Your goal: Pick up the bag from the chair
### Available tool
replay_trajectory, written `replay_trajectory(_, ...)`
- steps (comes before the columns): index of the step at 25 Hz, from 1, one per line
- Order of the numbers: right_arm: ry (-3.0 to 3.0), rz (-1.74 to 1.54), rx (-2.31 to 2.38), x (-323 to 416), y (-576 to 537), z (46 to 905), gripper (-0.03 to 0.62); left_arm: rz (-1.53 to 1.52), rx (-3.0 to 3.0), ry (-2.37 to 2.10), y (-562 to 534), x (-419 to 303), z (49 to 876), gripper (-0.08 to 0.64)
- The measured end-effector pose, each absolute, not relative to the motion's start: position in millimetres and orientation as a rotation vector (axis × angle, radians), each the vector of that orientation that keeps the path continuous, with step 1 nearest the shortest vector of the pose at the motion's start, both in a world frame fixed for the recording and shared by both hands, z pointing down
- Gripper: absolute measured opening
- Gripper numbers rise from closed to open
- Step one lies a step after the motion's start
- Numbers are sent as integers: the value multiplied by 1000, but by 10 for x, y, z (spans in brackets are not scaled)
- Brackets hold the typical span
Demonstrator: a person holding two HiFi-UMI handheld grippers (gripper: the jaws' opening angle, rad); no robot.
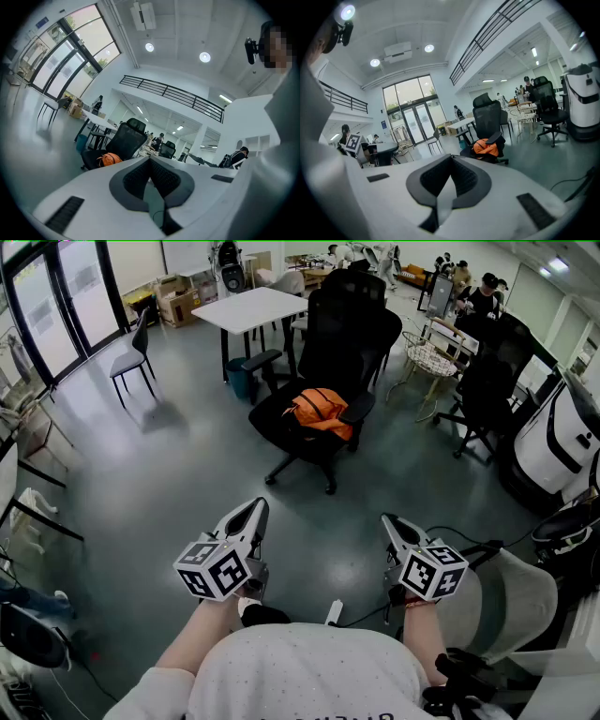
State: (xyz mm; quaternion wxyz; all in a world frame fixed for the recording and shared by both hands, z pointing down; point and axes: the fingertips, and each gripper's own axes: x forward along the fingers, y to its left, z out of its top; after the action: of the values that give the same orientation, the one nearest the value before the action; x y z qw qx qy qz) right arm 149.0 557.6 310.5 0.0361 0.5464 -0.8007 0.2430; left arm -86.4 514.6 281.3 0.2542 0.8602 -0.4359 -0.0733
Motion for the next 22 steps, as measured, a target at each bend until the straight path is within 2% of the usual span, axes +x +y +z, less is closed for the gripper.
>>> replay_trajectory(14, -2401, 698, 1704, 1609, 5546, 3239, 0, -139, 2353, -1155, 5051, -751, 2945, 12)
replay_trajectory(22, -2434, 673, 1541, 1501, 5373, 3373, 2, -117, 2375, -1056, 4627, -583, 3218, 12)
